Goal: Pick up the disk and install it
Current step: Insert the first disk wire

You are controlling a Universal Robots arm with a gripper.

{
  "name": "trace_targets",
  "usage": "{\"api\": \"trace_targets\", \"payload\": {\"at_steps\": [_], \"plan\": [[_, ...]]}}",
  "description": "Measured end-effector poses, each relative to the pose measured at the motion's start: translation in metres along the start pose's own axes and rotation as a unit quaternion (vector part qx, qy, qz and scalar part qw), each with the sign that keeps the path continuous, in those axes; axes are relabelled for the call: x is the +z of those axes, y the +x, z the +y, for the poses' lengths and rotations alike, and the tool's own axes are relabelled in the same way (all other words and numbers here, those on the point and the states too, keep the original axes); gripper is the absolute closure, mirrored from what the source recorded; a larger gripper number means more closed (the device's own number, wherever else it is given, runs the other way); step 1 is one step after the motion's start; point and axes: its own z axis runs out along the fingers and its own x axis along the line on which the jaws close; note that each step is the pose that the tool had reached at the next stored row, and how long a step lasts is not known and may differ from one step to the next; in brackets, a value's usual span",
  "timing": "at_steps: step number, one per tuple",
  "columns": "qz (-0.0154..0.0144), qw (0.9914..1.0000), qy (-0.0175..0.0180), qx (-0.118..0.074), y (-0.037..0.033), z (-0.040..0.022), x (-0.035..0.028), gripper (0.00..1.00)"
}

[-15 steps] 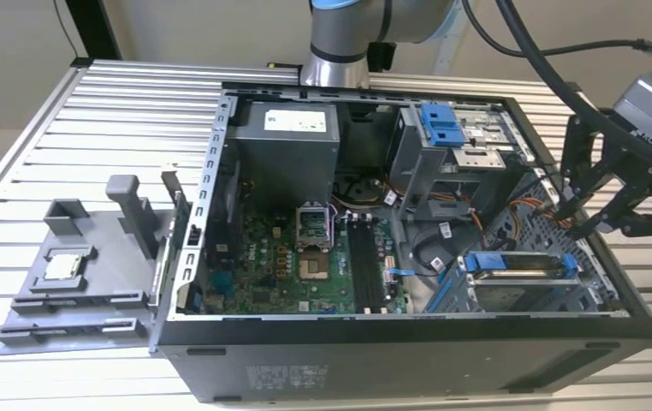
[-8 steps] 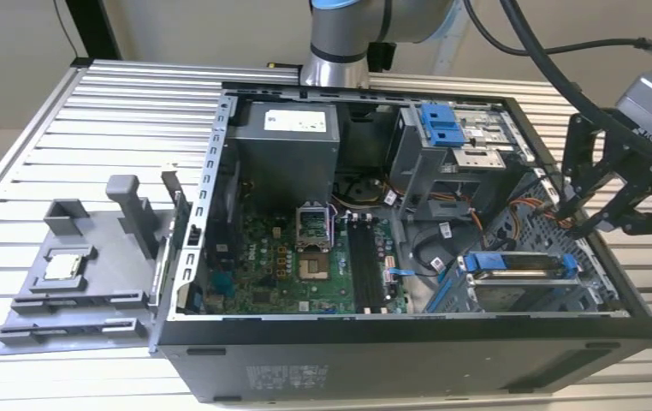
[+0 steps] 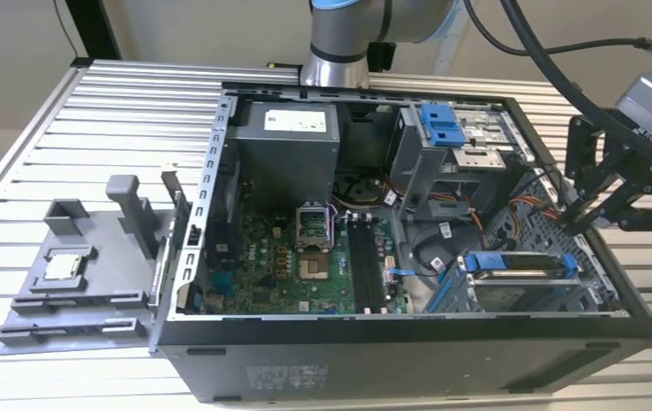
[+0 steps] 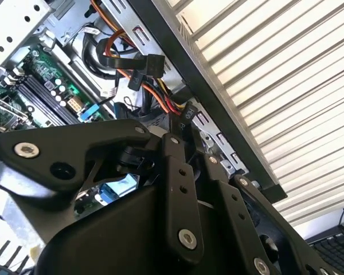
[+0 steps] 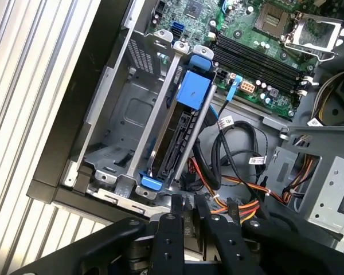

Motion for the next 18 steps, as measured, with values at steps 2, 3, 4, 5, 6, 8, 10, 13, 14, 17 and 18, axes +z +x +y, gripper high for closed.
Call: {"api": "trace_targets", "payload": {"at_steps": [2, 3, 4, 5, 6, 8, 10, 13, 14, 17, 18], "plan": [[0.0000, 1.00000, 0.0000, 0.000, 0.0000, 0.0000, 0.0000, 1.00], [0.0001, 1.00000, 0.0000, 0.000, 0.0001, 0.0001, -0.0002, 1.00], [0.0001, 1.00000, 0.0000, 0.000, 0.0004, 0.0002, -0.0003, 1.00], [-0.0001, 1.00000, 0.0000, 0.000, 0.0009, 0.0003, -0.0003, 1.00], [-0.0002, 1.00000, 0.0001, 0.000, 0.0015, 0.0006, -0.0005, 1.00], [-0.0006, 1.00000, 0.0003, 0.000, 0.0032, 0.0014, -0.0008, 1.00], [-0.0008, 1.00000, 0.0004, 0.001, 0.0044, 0.0031, -0.0009, 1.00], [-0.0020, 1.00000, 0.0011, 0.002, 0.0040, 0.0059, -0.0008, 1.00], [-0.0024, 0.99999, 0.0015, 0.003, 0.0037, 0.0069, -0.0007, 1.00], [-0.0029, 0.99999, 0.0020, 0.004, 0.0029, 0.0101, -0.0005, 1.00], [-0.0029, 0.99998, 0.0020, 0.005, 0.0028, 0.0110, -0.0005, 1.00]]}}
